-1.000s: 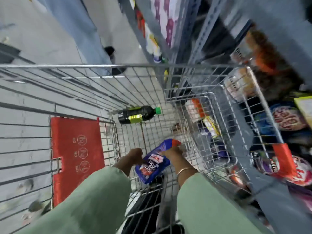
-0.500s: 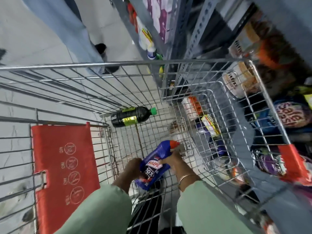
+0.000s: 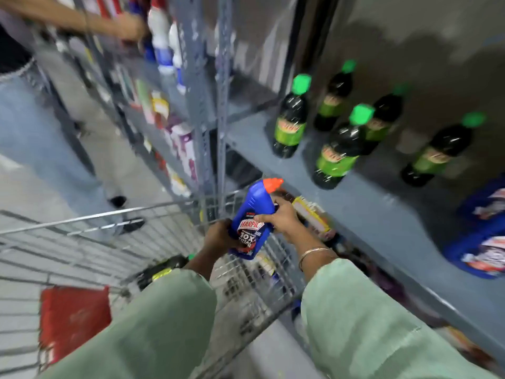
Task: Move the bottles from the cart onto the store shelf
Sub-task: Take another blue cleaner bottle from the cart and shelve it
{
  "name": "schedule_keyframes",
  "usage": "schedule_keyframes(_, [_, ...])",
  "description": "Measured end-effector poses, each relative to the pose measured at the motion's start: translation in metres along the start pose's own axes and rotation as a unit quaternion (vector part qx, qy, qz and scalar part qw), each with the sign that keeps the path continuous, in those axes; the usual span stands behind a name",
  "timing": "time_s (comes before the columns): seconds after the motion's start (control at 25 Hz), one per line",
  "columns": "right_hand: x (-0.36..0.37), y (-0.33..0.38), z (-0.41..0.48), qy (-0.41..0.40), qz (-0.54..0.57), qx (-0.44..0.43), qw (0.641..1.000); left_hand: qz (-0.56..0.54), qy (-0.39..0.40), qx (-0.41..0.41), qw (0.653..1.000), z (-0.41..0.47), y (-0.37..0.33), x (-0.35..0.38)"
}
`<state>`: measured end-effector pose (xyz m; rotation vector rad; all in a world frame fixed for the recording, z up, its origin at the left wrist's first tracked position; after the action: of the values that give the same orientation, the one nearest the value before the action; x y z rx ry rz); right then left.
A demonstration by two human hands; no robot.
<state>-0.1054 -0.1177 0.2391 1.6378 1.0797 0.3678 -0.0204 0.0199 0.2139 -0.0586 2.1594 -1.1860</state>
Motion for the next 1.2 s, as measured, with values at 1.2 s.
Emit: schedule_keyframes(1.2, [-0.4, -0.07, -0.329, -0.318, -0.078, 0.002, 0.945, 0.001, 0.121, 0.292, 0.949, -0.12, -0.327, 0.364])
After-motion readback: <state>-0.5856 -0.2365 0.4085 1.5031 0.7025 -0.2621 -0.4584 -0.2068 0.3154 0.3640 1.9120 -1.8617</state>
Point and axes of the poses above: each hand's wrist, its own z-axis towards the middle knuckle, its own x-axis out of the palm, y = z × x, the point moved 2 cm from there along z, towards the middle knuckle, and after that the axes turned 6 degrees about y, right-handed, at the moved point
